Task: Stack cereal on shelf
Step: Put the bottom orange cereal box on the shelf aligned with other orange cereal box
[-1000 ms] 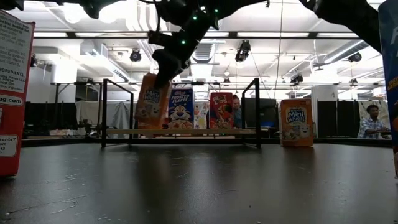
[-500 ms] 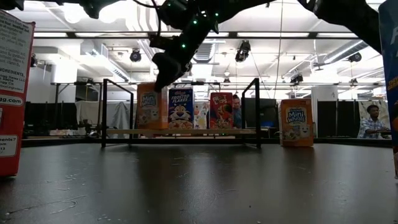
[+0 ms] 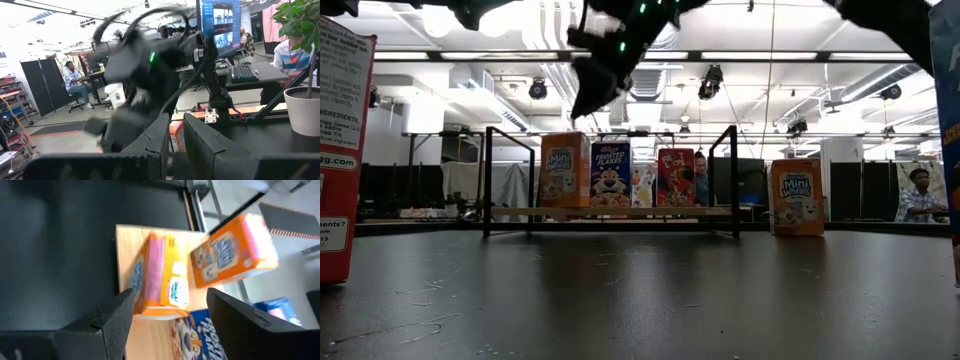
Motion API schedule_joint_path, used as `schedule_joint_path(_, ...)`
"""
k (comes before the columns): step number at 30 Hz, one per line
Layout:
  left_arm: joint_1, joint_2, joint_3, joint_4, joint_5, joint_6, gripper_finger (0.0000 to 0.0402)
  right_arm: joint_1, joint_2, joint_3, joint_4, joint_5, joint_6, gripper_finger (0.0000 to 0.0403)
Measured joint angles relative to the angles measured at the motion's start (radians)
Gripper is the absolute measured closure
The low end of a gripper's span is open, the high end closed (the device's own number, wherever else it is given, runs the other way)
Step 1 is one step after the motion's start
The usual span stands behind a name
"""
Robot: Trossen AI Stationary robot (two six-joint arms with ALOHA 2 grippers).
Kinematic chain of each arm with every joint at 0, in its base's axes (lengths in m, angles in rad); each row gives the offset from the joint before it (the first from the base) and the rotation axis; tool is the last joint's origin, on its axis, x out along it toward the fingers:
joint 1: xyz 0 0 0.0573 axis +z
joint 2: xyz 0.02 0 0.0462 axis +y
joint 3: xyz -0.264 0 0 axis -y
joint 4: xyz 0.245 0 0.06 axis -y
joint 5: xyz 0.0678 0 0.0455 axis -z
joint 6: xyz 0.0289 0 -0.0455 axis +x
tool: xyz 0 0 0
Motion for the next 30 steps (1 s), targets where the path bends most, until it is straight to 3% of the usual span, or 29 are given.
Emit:
schedule_joint_path(11, 0.0, 0.037, 0.0, 0.0, 0.0, -0.023, 0.0361, 0.113, -0.132, -0.054, -0.133, -0.002, 0.003, 0.0225)
schedule_joint_path(15, 0.0, 0.072, 0.0, 0.001, 0.0, -0.031, 0.0361, 0.167, -0.188, -0.18, -0.097, -0.003, 0.004, 0.0255)
schedule_joint_path(21, 0.0, 0.15, 0.042, -0.021, 0.0, -0.064, 0.0361, 0.234, -0.34, -0.455, 0.101, 0.0, 0.007, 0.0291)
schedule_joint_path(30, 0.024, 0.34, 0.255, -0.425, 0.0, -0.033, 0.0359, 0.289, -0.562, -0.752, 0.31, -0.002, -0.013, 0.0324)
